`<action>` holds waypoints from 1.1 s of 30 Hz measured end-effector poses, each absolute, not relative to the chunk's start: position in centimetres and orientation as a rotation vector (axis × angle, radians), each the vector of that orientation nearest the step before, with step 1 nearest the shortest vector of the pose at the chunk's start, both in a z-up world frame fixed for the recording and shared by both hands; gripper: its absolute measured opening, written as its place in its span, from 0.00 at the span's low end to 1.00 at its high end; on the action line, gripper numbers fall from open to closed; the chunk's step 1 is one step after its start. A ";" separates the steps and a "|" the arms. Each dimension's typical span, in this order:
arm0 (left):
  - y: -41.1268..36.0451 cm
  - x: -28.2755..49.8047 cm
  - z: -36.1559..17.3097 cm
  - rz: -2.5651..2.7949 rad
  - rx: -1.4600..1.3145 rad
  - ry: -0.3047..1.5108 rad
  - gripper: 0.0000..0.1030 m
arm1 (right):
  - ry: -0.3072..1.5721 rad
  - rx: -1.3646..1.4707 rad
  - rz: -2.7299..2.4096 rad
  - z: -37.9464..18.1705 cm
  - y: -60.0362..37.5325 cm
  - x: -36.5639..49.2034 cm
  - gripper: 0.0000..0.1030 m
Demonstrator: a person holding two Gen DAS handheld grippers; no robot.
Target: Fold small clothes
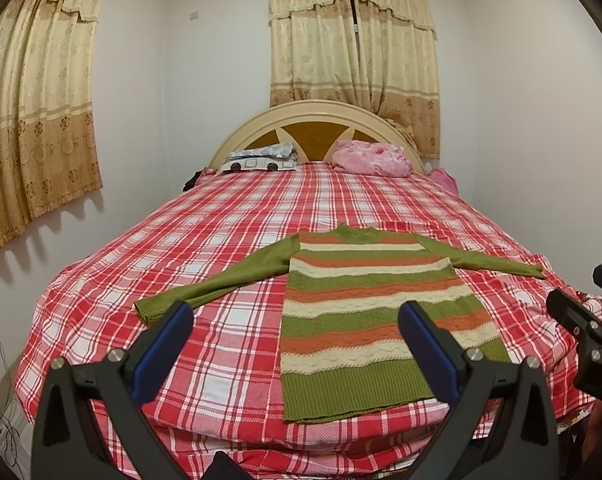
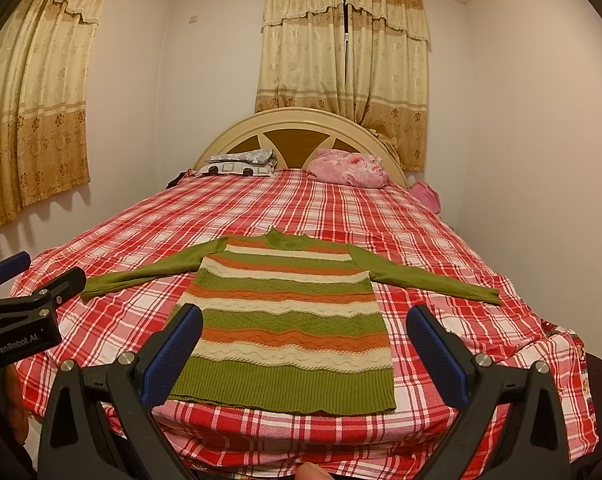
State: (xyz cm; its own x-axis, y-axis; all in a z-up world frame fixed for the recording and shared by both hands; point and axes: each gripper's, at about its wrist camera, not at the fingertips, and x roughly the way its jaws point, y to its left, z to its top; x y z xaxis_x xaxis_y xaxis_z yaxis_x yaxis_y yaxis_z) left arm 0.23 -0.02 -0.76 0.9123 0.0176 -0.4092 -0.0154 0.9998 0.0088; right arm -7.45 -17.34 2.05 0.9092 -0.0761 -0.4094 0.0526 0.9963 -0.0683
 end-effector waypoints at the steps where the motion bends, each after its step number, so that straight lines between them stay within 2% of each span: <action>1: 0.0 0.2 -0.8 0.018 0.006 0.422 1.00 | 0.425 -0.056 -0.066 2.1 -17.3 -7.4 0.99; 33: 0.1 0.4 -0.6 0.017 0.004 0.426 1.00 | 0.432 -0.055 -0.065 2.0 -17.4 -7.4 0.99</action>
